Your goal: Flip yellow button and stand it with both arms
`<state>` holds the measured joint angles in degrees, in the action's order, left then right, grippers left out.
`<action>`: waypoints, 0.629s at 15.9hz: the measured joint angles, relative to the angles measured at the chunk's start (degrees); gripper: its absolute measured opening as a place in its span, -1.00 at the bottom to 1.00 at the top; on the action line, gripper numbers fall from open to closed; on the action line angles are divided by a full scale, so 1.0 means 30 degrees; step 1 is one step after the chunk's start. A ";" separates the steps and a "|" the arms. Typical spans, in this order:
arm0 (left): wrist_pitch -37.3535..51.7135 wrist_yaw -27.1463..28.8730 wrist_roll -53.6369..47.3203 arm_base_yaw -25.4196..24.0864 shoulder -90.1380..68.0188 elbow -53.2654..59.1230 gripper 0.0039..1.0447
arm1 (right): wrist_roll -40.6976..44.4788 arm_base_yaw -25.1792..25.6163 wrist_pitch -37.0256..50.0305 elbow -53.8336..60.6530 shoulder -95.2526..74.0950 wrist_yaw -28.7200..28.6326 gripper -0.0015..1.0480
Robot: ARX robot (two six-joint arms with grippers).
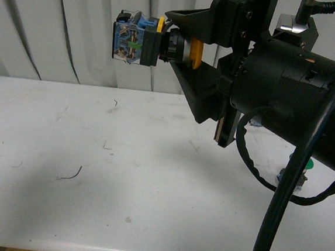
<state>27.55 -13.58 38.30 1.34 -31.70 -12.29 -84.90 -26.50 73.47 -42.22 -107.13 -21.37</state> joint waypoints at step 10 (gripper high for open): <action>-0.9938 0.4532 -1.2276 -0.0401 0.8043 0.1027 -0.53 | -0.0051 -0.0036 -0.0036 -0.0073 0.0087 -0.0015 -0.34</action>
<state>-2.26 0.01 1.48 0.14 -7.57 -9.21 -85.06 -26.61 73.36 -42.44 -106.87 -21.41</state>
